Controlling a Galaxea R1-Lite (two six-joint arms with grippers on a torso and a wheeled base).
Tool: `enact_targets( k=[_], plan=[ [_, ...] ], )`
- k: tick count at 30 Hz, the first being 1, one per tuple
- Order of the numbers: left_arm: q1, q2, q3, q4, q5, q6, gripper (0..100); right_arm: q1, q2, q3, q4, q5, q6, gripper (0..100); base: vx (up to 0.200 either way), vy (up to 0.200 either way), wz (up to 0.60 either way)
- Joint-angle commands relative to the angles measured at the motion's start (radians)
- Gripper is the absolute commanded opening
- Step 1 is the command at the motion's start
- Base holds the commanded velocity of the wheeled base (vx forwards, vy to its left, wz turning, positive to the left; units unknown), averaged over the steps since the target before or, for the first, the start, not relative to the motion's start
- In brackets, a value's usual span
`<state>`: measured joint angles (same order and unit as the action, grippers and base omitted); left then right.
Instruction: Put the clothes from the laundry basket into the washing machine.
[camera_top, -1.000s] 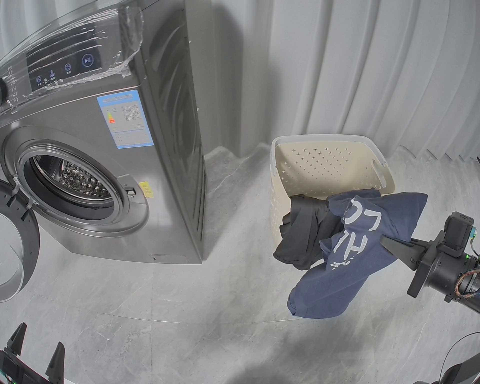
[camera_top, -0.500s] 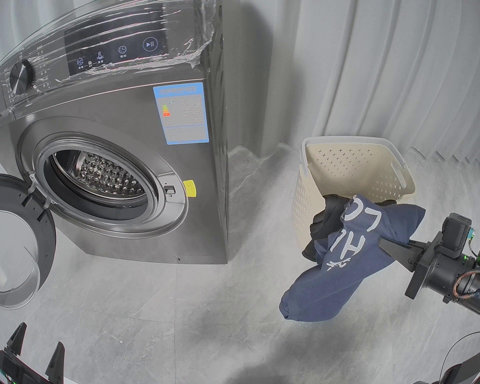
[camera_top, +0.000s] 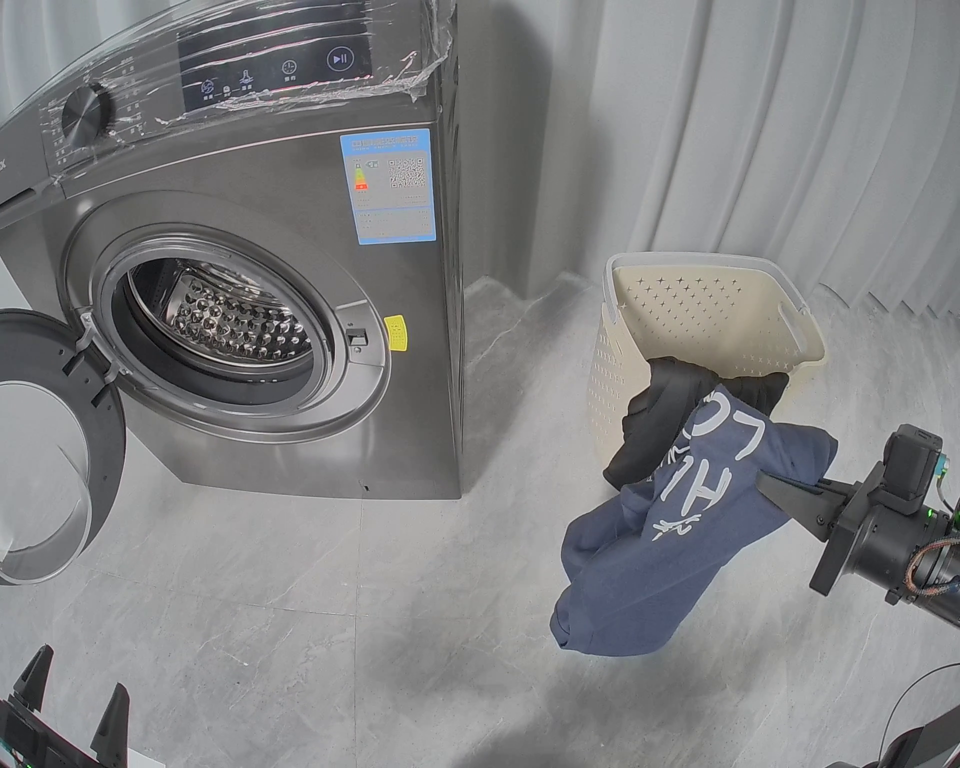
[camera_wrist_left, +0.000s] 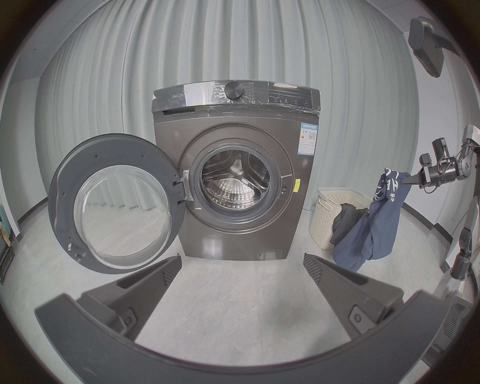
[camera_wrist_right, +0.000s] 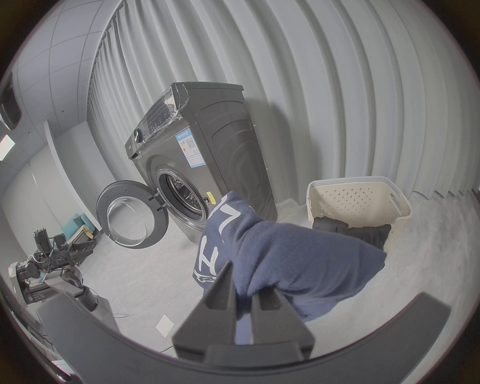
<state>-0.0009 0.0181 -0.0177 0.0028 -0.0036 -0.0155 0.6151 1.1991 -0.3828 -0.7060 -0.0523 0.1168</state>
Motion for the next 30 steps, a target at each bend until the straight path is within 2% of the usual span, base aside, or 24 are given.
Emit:
enact_targets(
  k=[1,30],
  plan=[
    [-0.001,-0.013,0.015,0.000,-0.001,-0.001,100,0.000,0.000,-0.001,-0.001,0.000,0.000,0,0.000,0.000,0.00],
    [-0.001,-0.013,0.015,0.000,-0.001,-0.001,100,-0.012,0.014,0.001,-0.004,-0.001,0.004,0,0.000,0.193,0.00]
  ],
)
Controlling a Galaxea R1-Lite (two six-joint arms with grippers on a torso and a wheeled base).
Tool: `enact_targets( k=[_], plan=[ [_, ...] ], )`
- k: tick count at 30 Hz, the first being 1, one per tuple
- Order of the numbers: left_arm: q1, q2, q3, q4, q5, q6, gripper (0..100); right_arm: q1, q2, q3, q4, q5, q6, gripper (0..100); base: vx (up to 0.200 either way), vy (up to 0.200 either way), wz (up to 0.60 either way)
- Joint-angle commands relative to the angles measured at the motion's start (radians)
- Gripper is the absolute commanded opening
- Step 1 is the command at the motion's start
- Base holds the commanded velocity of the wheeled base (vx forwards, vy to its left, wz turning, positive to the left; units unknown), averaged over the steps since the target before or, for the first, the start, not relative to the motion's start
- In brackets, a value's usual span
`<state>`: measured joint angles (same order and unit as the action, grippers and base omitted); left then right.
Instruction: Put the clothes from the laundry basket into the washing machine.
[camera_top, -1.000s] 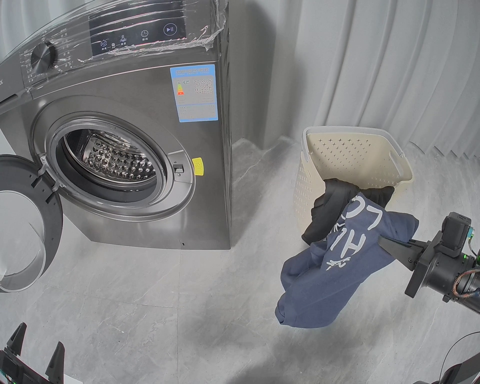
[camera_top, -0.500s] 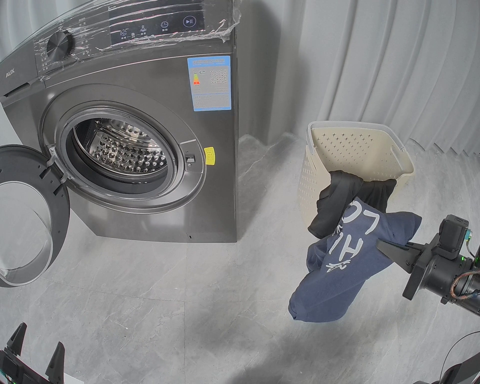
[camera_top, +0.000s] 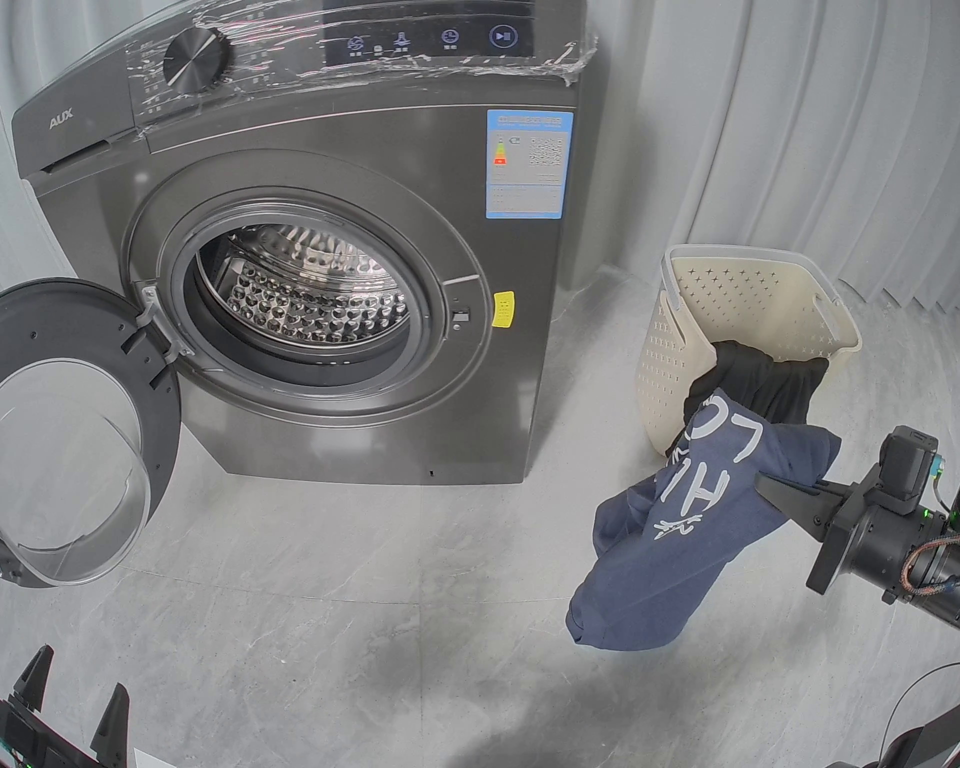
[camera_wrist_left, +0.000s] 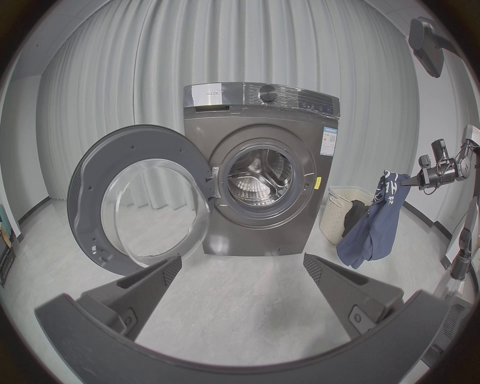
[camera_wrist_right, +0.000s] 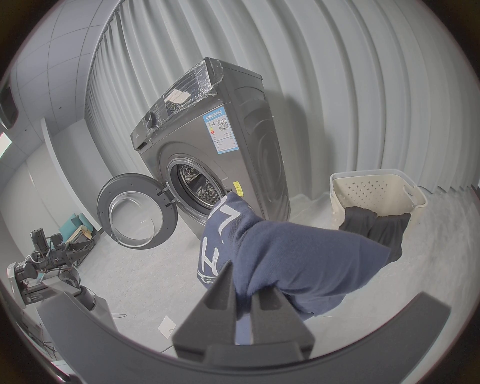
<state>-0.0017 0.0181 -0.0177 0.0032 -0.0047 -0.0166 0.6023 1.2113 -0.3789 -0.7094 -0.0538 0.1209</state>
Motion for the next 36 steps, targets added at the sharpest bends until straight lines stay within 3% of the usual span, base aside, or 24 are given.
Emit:
enact_targets(
  k=[1,20,36],
  plan=[
    [0.000,-0.013,0.016,0.000,0.000,-0.002,100,0.001,0.004,0.000,0.001,-0.001,0.000,0,0.000,0.200,0.00],
    [0.000,-0.013,0.015,0.000,0.002,0.000,100,-0.009,0.005,0.008,-0.001,-0.001,0.000,0,0.000,0.200,0.00],
    [0.000,-0.013,0.015,0.000,0.002,-0.002,100,-0.021,-0.001,0.003,0.001,-0.003,0.000,0,0.000,0.000,0.00]
  ],
)
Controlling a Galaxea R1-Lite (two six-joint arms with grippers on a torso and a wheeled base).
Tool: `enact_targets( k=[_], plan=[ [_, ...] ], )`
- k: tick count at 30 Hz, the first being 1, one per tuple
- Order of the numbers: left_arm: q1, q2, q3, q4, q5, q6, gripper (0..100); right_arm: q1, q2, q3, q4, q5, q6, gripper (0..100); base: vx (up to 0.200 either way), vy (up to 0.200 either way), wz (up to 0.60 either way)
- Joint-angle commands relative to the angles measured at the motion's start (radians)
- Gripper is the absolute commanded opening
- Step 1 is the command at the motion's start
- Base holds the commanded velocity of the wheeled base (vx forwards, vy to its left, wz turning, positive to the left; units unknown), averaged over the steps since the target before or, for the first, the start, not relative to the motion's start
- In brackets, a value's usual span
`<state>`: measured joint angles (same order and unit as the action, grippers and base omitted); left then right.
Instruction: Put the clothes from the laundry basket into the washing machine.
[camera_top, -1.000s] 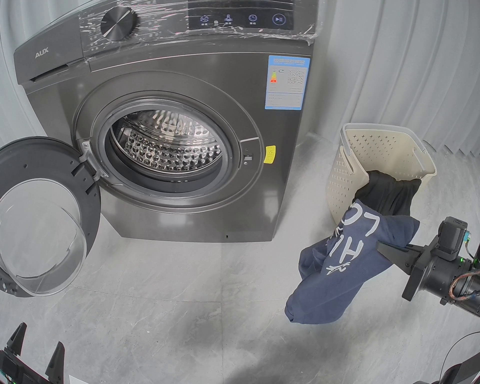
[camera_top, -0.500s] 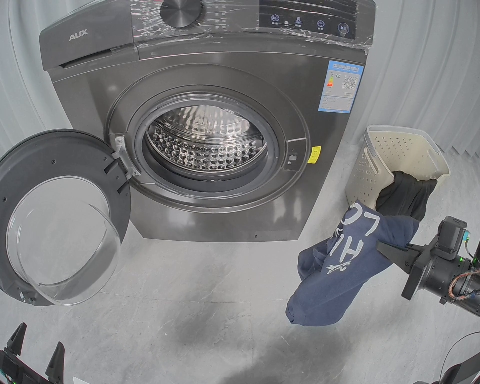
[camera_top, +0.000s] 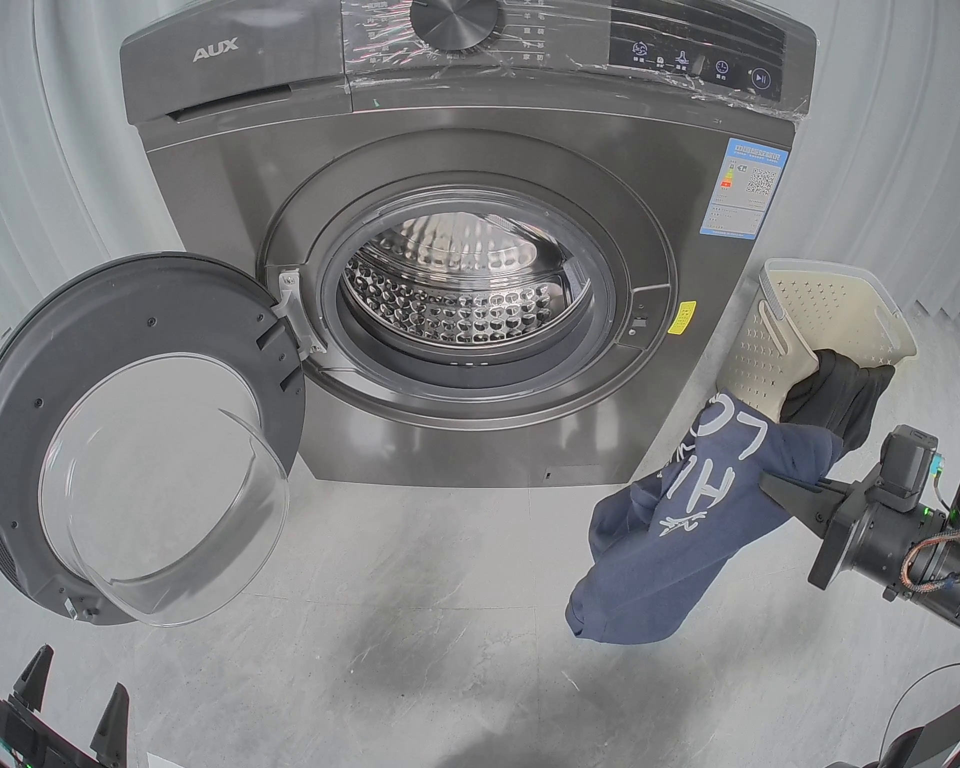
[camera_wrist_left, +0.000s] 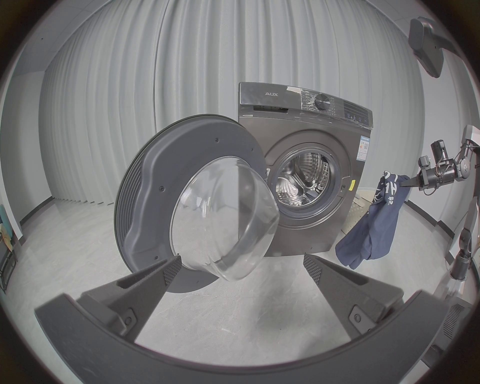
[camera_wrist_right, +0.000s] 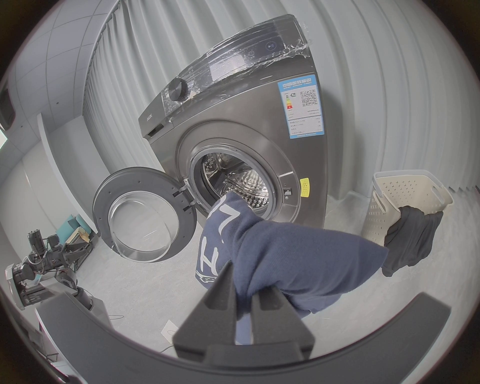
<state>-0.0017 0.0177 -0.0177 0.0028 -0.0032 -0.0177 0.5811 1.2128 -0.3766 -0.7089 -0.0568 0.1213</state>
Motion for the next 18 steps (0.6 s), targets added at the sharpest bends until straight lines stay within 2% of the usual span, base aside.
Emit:
enact_targets(
  k=[1,10,15,16,18],
  plan=[
    [0.000,-0.013,0.015,0.000,0.000,-0.001,100,0.000,0.002,0.007,0.000,0.000,0.000,0,0.000,0.000,0.00],
    [0.000,-0.013,0.016,-0.001,0.002,0.007,100,0.013,0.005,0.007,0.000,-0.005,0.005,0,0.000,0.000,0.00],
    [0.002,-0.015,0.016,0.000,0.006,0.022,100,0.072,0.040,-0.018,-0.001,-0.008,0.057,0,0.000,0.000,0.00],
    [0.003,-0.015,0.018,-0.001,0.006,0.028,100,0.082,0.050,-0.024,-0.001,-0.009,0.070,0,0.000,0.000,0.00],
    [0.003,-0.015,0.018,-0.001,0.000,0.065,100,0.112,0.060,-0.041,-0.001,-0.014,0.095,0,0.000,0.000,0.00]
  ],
)
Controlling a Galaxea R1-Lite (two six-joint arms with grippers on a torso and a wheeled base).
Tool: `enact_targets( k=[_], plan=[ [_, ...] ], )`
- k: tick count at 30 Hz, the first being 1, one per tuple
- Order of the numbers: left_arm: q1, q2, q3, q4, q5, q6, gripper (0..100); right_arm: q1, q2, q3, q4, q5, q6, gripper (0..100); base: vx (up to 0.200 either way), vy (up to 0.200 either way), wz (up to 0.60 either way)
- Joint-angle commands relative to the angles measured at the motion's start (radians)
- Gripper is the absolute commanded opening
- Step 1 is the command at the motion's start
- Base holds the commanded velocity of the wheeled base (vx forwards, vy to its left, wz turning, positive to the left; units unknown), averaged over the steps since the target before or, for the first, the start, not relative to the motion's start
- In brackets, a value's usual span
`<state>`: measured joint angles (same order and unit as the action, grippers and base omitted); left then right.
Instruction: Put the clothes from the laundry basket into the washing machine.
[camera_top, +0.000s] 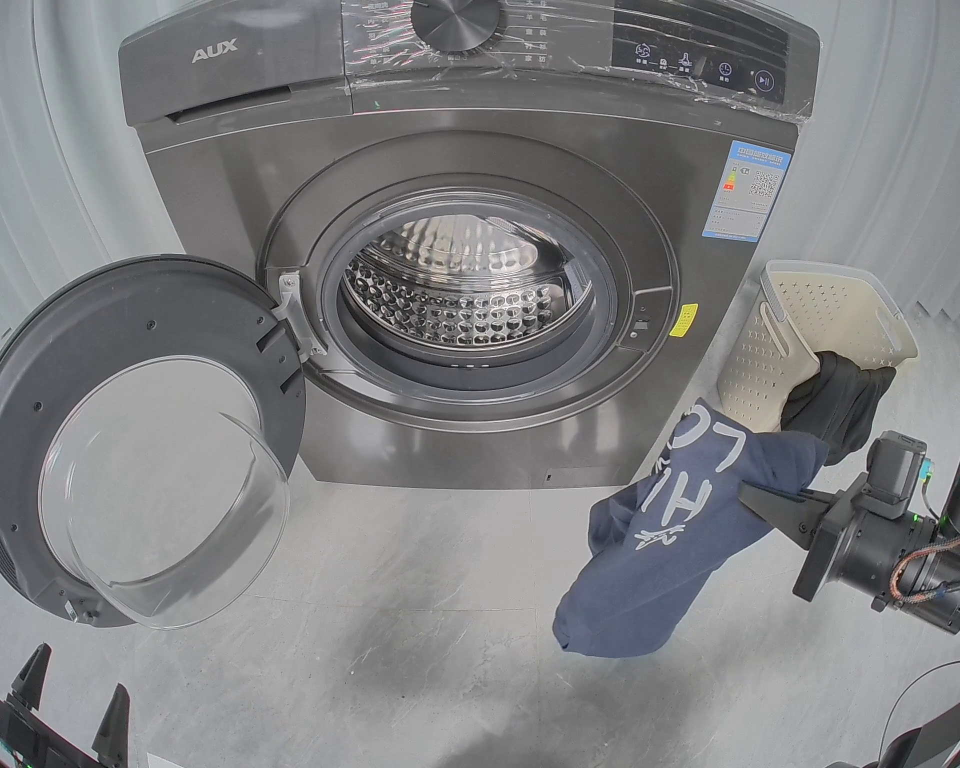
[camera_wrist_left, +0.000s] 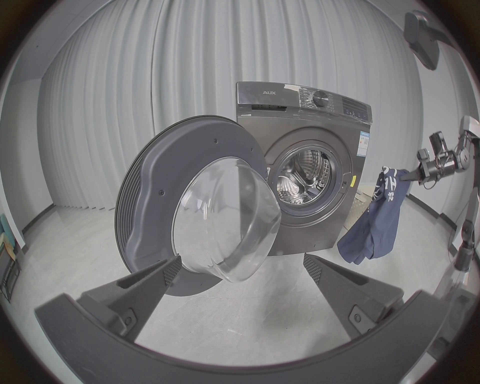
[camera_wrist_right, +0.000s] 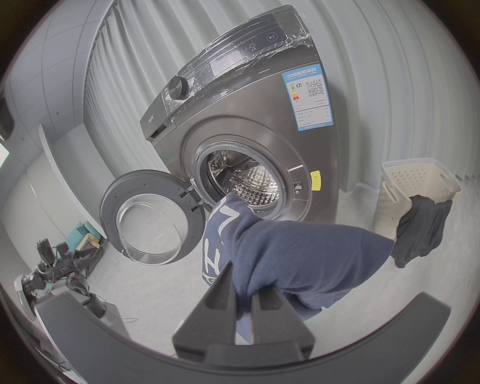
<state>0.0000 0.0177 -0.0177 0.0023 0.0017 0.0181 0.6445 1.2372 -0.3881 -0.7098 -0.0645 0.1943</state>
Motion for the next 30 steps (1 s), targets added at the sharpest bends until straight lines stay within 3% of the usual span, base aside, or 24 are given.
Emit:
enact_targets(
  k=[1,5,10,13,15,19,26,28,30],
  plan=[
    [0.002,-0.015,0.018,-0.001,-0.006,0.033,100,0.053,0.036,-0.035,0.000,-0.008,0.027,0,0.000,0.000,0.00],
    [0.002,-0.015,0.018,-0.001,-0.003,-0.006,100,0.058,0.041,-0.063,-0.007,-0.017,0.056,0,0.000,0.000,0.00],
    [0.002,-0.015,0.018,-0.001,-0.003,-0.004,100,0.073,0.067,-0.078,-0.007,-0.017,0.083,0,0.000,0.000,0.00],
    [0.002,-0.016,0.018,-0.004,-0.014,0.048,100,0.119,0.128,-0.138,-0.007,-0.021,0.111,0,0.000,0.000,0.00],
    [0.002,-0.016,0.018,-0.004,-0.028,0.048,100,0.135,0.168,-0.176,-0.008,-0.032,0.134,0,0.000,0.000,0.00],
    [0.002,-0.016,0.018,-0.005,-0.037,0.049,100,0.167,0.268,-0.272,-0.069,-0.103,0.220,0,0.000,0.000,0.00],
    [0.002,-0.016,0.018,-0.005,-0.039,0.048,100,0.198,0.364,-0.356,-0.162,-0.117,0.223,0,0.000,0.000,0.00],
    [0.005,-0.005,-0.028,-0.058,-0.032,0.031,100,0.208,0.381,-0.373,-0.169,-0.117,0.228,0,0.000,0.000,0.00],
    [-0.005,0.081,-0.183,-0.162,-0.028,0.003,100,0.210,0.398,-0.379,-0.195,-0.117,0.226,0,0.000,0.000,0.00]
  ],
)
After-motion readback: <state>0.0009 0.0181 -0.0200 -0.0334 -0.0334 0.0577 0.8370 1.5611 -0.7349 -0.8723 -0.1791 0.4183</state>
